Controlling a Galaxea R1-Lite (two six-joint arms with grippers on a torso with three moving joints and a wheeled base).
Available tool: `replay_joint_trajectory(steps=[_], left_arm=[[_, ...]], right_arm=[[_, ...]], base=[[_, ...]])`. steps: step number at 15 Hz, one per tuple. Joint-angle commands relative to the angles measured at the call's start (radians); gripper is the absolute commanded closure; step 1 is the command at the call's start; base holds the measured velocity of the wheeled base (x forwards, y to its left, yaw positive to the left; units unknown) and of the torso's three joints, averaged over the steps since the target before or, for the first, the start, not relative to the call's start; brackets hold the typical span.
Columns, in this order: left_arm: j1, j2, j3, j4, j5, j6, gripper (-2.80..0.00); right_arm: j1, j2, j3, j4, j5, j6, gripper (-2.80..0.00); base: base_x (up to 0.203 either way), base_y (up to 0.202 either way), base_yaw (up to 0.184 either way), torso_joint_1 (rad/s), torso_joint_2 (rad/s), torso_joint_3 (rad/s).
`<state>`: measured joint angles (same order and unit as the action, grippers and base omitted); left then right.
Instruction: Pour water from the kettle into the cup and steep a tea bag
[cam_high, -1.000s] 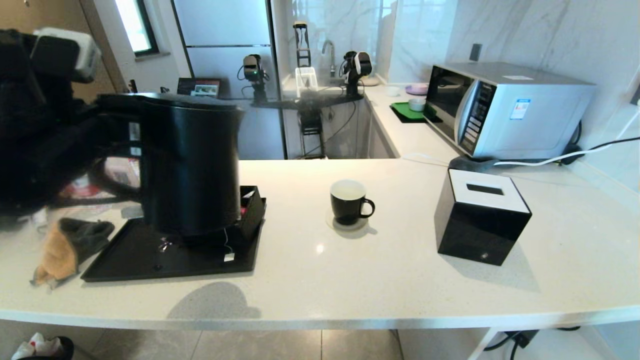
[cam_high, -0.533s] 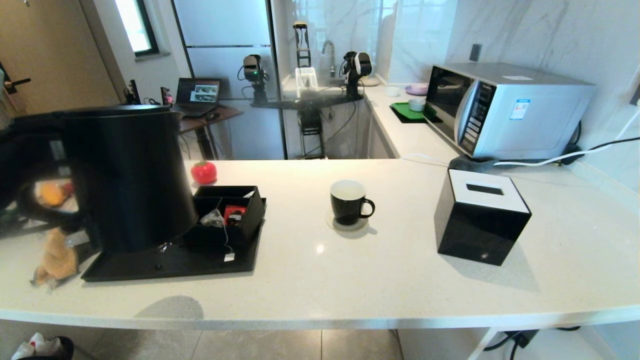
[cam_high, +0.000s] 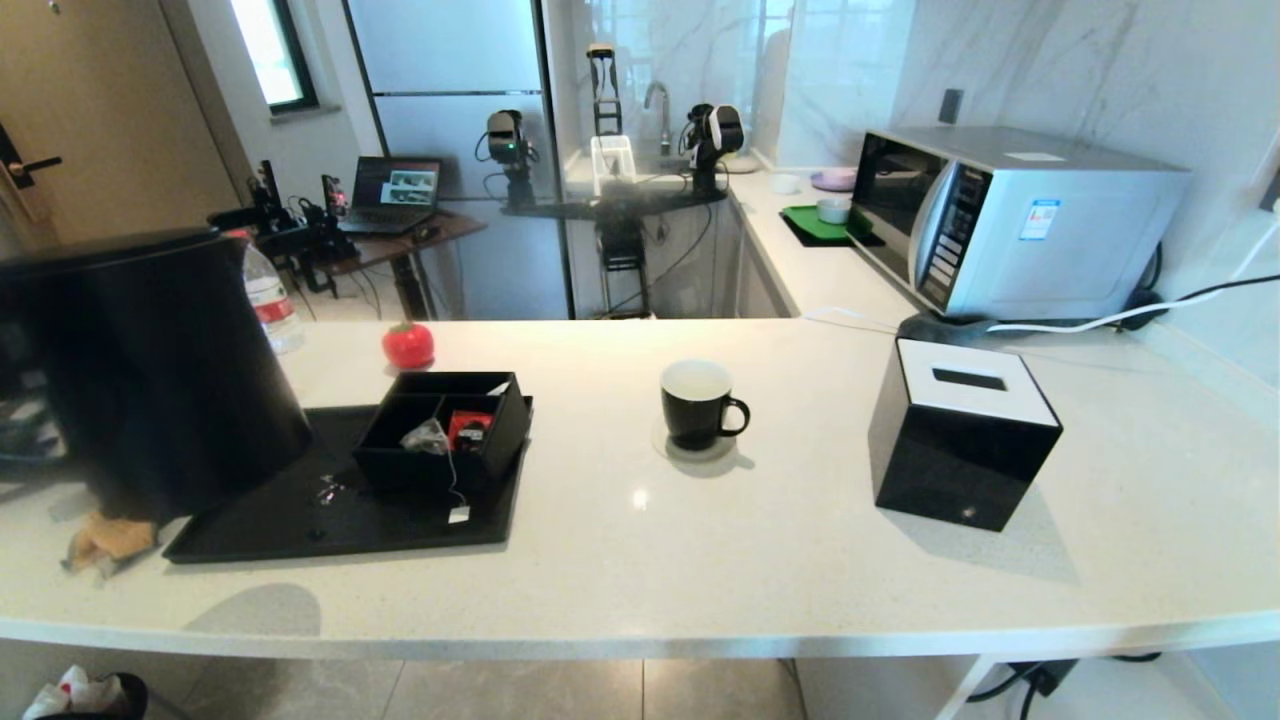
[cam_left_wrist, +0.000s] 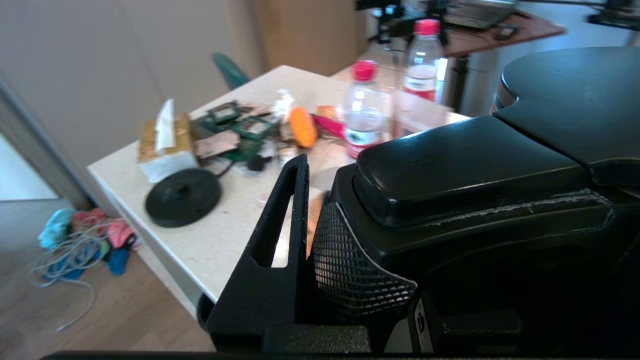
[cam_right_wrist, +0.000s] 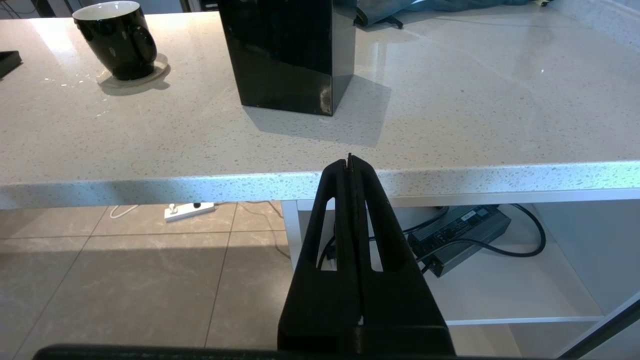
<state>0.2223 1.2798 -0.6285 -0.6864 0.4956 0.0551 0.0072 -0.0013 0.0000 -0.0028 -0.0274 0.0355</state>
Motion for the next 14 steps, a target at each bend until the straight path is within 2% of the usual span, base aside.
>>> replay_joint_trajectory(steps=[1, 3, 8, 14], left_arm=[[0.071, 0.057, 0.022, -0.045, -0.028, 0.001, 0.00], [0.126, 0.107, 0.026, -0.096, -0.079, 0.002, 0.00], [0.212, 0.286, 0.029, -0.330, -0.172, 0.008, 0.00], [0.230, 0.498, 0.029, -0.578, -0.221, 0.011, 0.00]], right_arm=[[0.000, 0.001, 0.000, 0.000, 0.000, 0.000, 0.00], [0.000, 0.001, 0.000, 0.000, 0.000, 0.000, 0.00], [0.000, 0.001, 0.000, 0.000, 0.000, 0.000, 0.00], [0.000, 0.001, 0.000, 0.000, 0.000, 0.000, 0.00]], base=[[0.000, 0.000, 0.000, 0.000, 0.00, 0.000], [0.000, 0.000, 0.000, 0.000, 0.00, 0.000], [0.000, 0.000, 0.000, 0.000, 0.00, 0.000], [0.000, 0.000, 0.000, 0.000, 0.00, 0.000]])
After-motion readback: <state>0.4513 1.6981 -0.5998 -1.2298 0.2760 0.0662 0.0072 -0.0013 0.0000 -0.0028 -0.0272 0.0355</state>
